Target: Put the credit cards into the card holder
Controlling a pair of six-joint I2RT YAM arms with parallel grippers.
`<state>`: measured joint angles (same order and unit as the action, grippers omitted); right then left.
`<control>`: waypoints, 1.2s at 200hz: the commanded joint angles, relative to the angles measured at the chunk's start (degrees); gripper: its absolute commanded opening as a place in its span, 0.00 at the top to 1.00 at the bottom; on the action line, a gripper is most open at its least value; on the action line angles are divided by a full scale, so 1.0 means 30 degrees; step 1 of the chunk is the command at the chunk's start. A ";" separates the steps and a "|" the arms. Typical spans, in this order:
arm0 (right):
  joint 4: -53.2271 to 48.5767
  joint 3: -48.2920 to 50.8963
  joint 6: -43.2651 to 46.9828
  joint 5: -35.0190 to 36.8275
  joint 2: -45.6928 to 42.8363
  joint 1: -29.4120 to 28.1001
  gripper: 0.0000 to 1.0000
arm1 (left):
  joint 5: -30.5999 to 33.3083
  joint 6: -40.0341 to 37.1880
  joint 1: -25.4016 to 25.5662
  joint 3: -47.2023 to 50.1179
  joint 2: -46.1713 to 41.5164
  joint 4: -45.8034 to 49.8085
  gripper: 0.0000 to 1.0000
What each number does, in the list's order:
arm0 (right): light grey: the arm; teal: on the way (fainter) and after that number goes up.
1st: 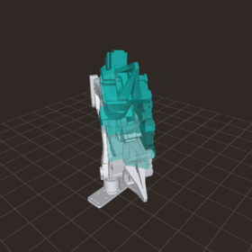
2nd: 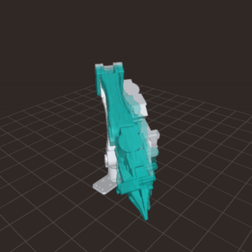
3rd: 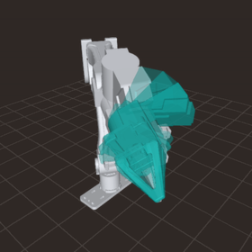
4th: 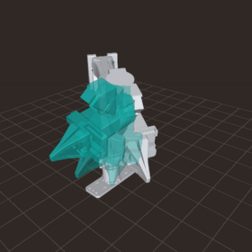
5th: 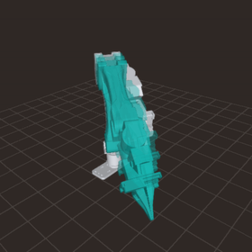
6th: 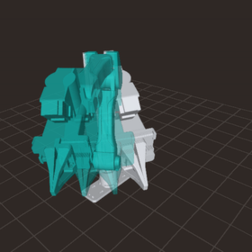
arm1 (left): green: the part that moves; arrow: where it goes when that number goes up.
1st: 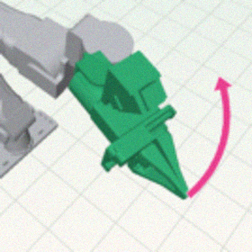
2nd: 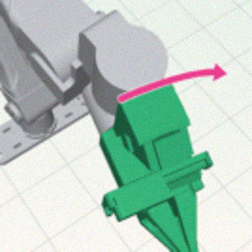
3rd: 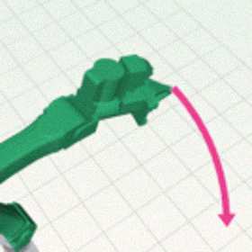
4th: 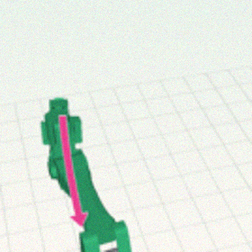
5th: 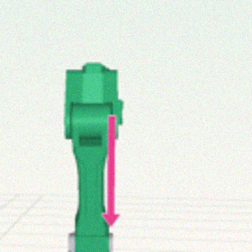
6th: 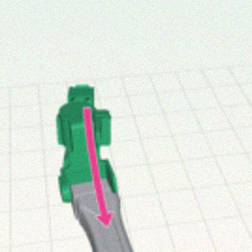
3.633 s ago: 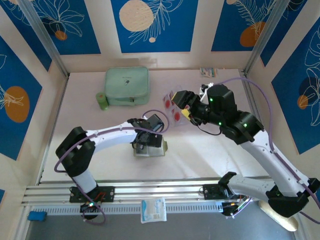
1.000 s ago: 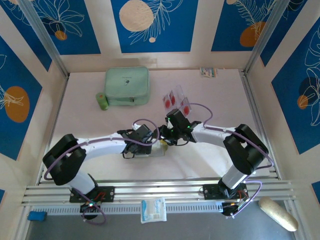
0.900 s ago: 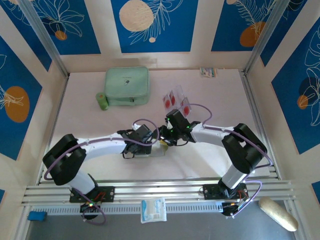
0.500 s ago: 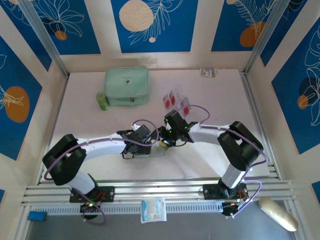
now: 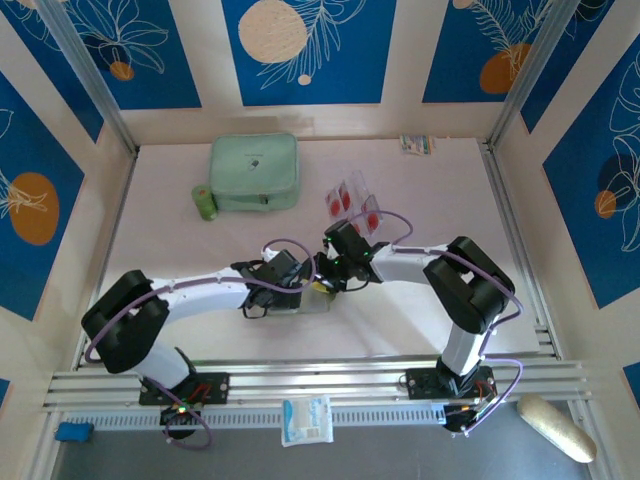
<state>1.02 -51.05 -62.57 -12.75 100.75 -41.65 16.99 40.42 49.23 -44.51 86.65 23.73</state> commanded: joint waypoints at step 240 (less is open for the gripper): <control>-0.1255 -0.5686 -0.0911 -0.0354 0.3920 -0.2669 0.28 | 0.2495 0.0937 -0.0887 0.4067 -1.1097 0.3318 0.05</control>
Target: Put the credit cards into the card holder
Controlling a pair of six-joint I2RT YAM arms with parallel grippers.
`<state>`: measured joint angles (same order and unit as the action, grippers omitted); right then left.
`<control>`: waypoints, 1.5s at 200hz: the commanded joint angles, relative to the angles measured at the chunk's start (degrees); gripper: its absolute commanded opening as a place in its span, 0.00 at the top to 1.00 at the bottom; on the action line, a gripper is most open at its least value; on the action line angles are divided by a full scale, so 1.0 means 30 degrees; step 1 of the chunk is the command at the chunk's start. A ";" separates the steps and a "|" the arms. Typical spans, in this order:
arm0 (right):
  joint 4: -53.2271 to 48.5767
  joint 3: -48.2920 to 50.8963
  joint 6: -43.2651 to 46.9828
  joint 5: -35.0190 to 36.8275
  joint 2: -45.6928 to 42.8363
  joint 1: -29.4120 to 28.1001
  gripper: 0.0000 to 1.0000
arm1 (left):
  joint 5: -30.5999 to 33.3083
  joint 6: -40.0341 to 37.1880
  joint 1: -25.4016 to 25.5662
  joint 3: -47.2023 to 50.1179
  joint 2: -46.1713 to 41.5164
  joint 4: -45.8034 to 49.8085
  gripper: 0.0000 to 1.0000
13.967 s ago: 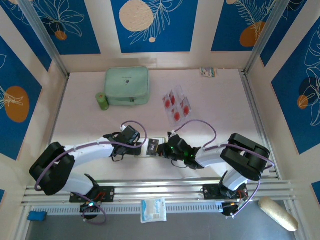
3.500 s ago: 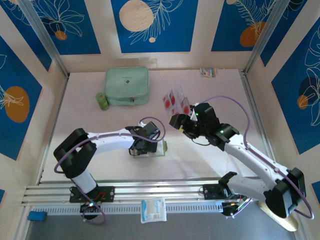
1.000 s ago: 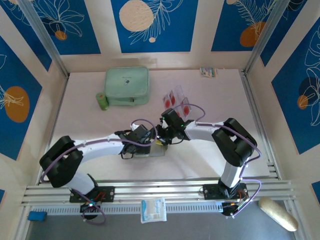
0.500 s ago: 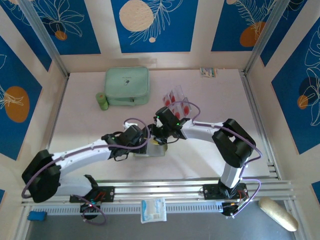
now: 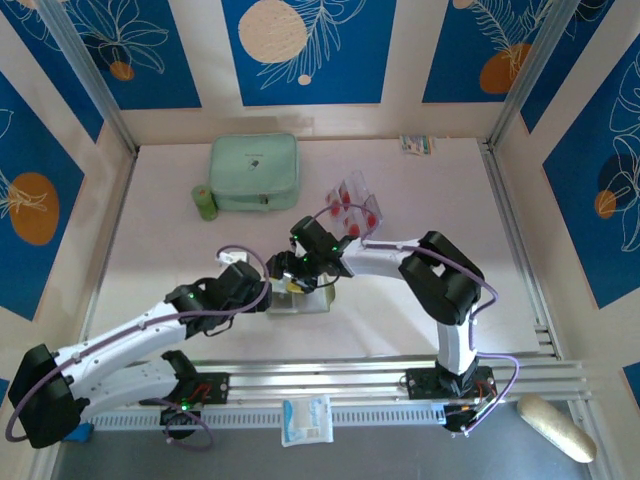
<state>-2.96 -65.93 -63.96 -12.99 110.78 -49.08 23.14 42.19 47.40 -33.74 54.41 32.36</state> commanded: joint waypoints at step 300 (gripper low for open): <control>-0.8311 -0.1725 0.6425 0.5065 -0.5257 0.4372 0.33 | -0.0278 0.0290 -0.0804 0.1752 0.5952 -0.5846 0.04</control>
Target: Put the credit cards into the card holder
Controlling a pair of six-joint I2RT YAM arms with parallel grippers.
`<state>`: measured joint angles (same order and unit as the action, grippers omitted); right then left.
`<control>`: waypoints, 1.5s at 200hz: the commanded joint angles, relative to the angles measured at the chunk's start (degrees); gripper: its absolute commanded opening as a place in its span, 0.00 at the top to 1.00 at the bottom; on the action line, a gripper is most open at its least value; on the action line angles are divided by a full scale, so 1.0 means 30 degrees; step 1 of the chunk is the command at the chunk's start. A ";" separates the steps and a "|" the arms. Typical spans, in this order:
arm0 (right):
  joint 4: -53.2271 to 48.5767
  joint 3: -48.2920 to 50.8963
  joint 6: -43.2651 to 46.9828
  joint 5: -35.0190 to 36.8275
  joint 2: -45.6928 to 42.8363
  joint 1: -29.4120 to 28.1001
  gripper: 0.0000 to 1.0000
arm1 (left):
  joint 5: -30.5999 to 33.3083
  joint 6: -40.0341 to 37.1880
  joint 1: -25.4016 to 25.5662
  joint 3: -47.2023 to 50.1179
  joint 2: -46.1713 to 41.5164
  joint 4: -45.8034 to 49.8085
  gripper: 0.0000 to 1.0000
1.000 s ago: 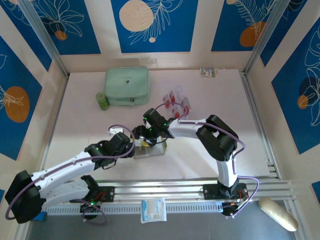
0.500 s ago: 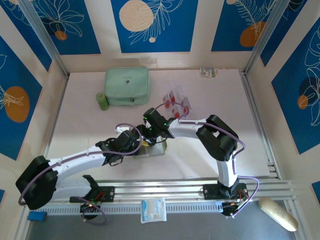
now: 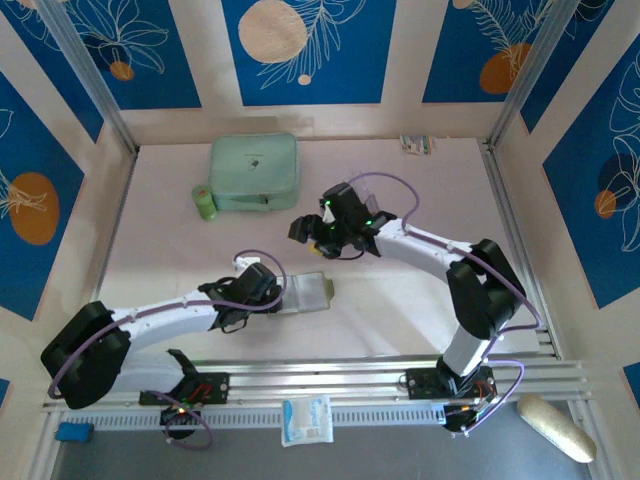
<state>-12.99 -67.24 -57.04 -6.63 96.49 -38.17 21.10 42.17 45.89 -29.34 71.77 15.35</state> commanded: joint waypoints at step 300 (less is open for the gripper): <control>-1.1717 -0.8689 1.2070 1.1230 0.5998 0.2114 0.83 | 0.0259 0.0298 -0.0616 0.0406 0.0629 -0.0316 0.04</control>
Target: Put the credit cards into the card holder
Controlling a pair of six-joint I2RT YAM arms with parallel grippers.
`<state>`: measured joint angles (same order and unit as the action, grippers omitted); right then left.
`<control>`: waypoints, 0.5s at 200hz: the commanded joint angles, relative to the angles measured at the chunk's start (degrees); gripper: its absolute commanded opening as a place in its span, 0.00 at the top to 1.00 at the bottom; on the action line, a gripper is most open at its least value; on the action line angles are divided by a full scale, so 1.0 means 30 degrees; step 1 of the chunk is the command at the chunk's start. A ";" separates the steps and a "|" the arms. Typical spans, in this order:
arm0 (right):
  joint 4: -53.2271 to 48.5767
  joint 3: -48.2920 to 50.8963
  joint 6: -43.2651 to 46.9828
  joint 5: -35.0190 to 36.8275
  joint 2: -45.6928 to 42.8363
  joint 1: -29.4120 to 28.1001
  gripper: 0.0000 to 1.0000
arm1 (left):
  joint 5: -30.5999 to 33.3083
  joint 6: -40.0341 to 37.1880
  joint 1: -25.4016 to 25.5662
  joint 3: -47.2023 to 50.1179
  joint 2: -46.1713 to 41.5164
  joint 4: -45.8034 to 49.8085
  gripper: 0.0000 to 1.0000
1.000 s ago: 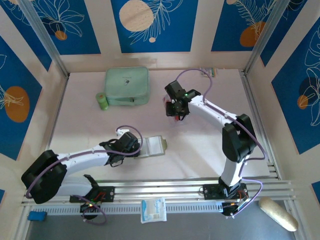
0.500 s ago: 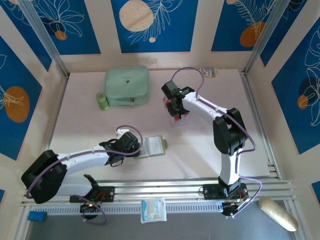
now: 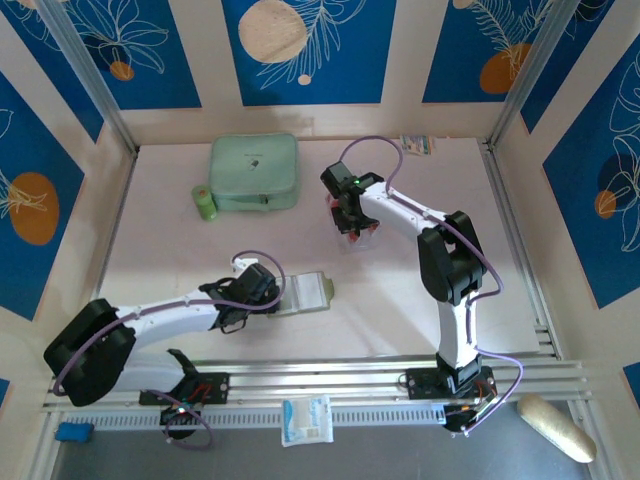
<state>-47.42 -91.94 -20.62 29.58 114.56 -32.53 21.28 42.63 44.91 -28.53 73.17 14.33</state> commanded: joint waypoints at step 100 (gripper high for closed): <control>0.0124 -0.0218 -0.0293 -0.3857 -0.3033 0.0651 1.00 | 0.0076 -0.0115 -0.0437 -0.0442 -0.0213 0.0747 0.04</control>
<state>-46.83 -92.01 -20.99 22.37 111.50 -30.65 21.26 42.59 44.58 -28.56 73.25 14.41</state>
